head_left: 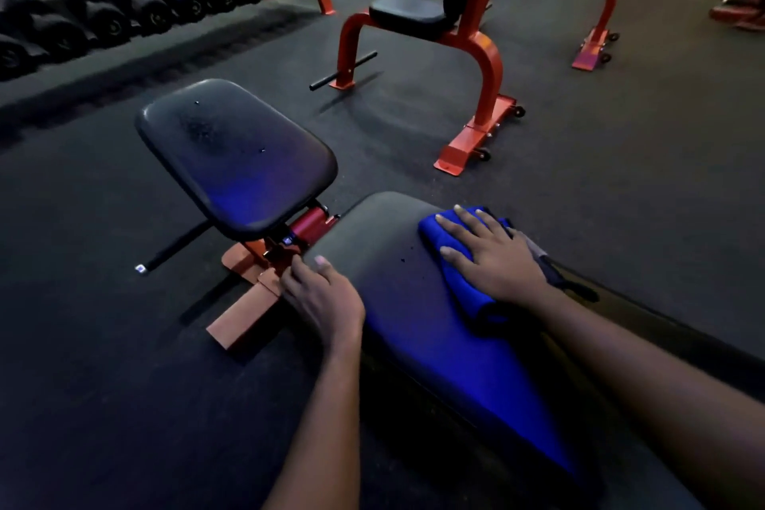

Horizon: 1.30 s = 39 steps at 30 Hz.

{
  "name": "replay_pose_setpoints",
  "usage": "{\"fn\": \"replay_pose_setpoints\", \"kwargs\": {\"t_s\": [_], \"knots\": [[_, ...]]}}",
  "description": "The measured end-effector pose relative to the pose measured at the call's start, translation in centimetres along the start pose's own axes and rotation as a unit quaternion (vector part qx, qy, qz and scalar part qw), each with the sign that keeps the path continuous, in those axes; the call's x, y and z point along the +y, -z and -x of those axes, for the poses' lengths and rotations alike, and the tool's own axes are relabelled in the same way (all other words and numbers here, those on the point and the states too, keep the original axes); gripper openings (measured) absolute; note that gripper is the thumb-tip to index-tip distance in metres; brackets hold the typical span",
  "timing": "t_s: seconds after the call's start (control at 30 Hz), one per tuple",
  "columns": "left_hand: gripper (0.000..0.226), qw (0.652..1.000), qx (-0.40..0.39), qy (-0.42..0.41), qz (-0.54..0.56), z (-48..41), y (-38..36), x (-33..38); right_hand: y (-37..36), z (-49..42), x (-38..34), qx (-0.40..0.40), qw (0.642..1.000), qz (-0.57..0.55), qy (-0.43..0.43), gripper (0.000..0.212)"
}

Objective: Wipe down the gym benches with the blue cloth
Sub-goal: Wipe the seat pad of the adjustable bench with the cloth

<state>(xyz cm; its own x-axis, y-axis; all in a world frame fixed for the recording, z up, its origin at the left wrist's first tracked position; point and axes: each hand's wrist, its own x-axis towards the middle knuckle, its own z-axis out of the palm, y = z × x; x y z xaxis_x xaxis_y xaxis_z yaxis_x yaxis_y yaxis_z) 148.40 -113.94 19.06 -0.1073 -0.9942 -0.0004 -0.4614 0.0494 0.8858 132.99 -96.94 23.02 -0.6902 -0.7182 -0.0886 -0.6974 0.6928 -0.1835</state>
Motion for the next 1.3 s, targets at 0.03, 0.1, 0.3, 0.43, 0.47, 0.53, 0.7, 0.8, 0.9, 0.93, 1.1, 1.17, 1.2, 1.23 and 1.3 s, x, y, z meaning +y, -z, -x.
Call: {"fn": "replay_pose_setpoints", "kwargs": {"t_s": [0.03,0.1,0.3,0.43,0.47,0.53,0.7,0.8,0.9,0.93,1.1,1.17,1.2,1.23,1.3], "knots": [[0.047,1.0,-0.002,0.006,0.002,0.0,0.0,0.0,0.0,-0.3,-0.8,0.016,0.999,-0.002,-0.028,0.056],[0.046,1.0,-0.003,0.011,0.003,0.1,0.2,0.1,-0.6,0.4,-2.3,0.04,0.999,0.009,-0.034,0.058],[0.045,0.999,-0.005,0.022,0.034,0.1,0.4,0.7,0.2,1.3,-1.0,-0.005,0.999,-0.006,0.038,0.059],[0.045,0.999,-0.005,0.023,0.027,-0.2,0.1,0.4,-0.6,0.3,-3.2,0.031,0.999,0.012,-0.042,0.056],[0.045,0.999,-0.004,0.027,0.022,-0.3,0.0,0.5,-0.6,0.8,-3.0,0.029,0.999,0.016,-0.02,0.058],[0.047,0.999,-0.005,0.032,0.012,-0.3,-0.2,0.7,-0.1,1.2,-1.7,0.003,1.0,0.012,0.027,0.063],[0.053,0.999,0.017,0.025,0.036,0.0,-0.1,0.5,0.1,-5.1,-2.6,0.008,1.0,-0.001,-0.003,0.056],[0.047,0.998,0.031,0.013,0.046,-0.1,-0.3,0.2,-0.2,-6.2,-3.6,0.034,0.999,0.019,0.03,0.054],[0.043,0.998,0.039,-0.002,0.043,0.1,-0.2,0.4,-0.2,-4.0,-1.5,0.036,0.984,0.011,0.174,0.059],[0.043,0.999,0.039,0.001,0.038,0.2,-0.2,0.5,-0.2,-4.1,-0.7,0.022,0.981,0.002,0.195,0.059],[0.042,0.999,0.052,-0.006,0.01,0.3,-0.4,0.6,-0.6,-11.7,-4.1,0.003,0.992,-0.021,0.126,0.054],[0.041,0.998,0.055,-0.005,0.015,0.2,-0.4,0.4,-0.8,-12.2,-5.5,0.013,0.99,-0.01,0.137,0.052],[0.041,0.998,0.056,-0.005,0.018,0.2,-0.5,0.3,-0.9,-11.7,-5.2,0.021,0.984,-0.002,0.176,0.052],[0.04,0.998,0.056,-0.009,0.02,0.1,-0.6,0.2,-0.8,-11.1,-4.4,0.025,0.974,-0.003,0.224,0.053],[0.04,0.998,0.055,-0.011,0.019,0.0,-0.7,0.1,-0.4,-10.8,-2.7,-0.001,0.959,-0.021,0.282,0.055]]}}
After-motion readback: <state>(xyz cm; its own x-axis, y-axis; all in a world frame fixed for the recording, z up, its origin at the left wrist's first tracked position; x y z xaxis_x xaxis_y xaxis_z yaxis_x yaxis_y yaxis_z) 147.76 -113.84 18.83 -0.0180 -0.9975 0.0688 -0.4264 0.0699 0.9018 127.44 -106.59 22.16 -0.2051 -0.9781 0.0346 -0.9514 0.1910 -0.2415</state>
